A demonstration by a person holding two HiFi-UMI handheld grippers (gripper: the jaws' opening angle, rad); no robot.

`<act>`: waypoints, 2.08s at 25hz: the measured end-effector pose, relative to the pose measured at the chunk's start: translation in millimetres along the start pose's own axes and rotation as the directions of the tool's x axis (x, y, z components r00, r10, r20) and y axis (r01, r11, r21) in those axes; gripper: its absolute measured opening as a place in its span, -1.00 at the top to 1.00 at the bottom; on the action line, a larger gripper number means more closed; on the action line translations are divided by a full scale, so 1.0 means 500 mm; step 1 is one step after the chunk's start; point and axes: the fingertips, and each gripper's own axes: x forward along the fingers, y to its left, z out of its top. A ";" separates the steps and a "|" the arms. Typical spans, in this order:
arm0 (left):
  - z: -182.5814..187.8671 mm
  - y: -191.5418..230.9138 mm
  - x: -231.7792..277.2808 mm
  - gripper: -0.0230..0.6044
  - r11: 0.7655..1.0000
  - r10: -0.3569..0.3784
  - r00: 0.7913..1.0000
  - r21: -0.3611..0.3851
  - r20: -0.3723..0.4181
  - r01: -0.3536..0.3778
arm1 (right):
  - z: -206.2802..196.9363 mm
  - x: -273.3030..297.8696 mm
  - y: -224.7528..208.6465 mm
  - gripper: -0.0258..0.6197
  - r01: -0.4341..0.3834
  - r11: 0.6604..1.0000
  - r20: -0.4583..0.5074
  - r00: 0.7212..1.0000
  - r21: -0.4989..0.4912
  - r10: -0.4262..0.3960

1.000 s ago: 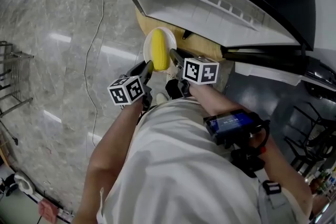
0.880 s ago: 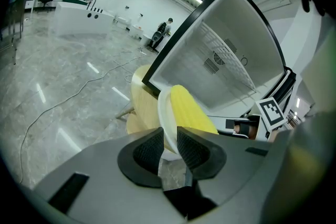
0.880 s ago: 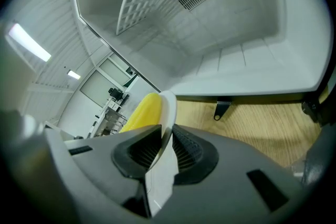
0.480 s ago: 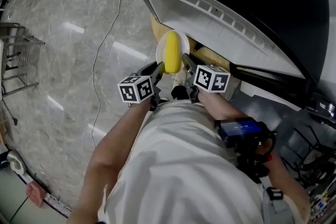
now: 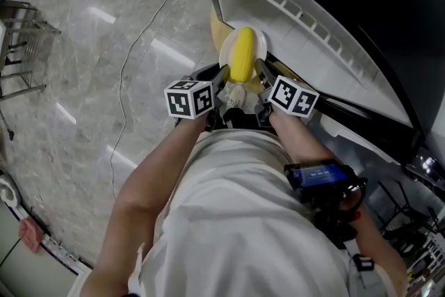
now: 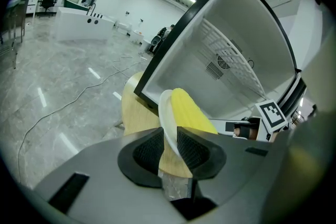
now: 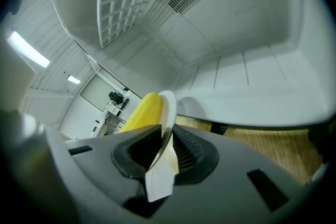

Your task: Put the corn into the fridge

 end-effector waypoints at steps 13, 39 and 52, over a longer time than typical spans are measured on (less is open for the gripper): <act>0.032 -0.002 0.049 0.67 0.998 -0.046 0.999 0.041 -0.009 0.046 | 0.027 0.013 -0.031 0.74 0.042 0.998 0.066 0.997 0.045 -0.045; 0.124 -0.041 0.197 0.67 0.986 -0.116 0.993 0.118 0.000 0.115 | 0.142 0.027 -0.130 0.74 0.166 0.975 0.200 0.961 0.146 -0.193; 0.156 -0.060 0.257 0.67 0.979 -0.076 0.997 0.192 0.000 0.075 | 0.189 0.036 -0.172 0.74 0.243 0.957 0.239 0.931 0.157 -0.276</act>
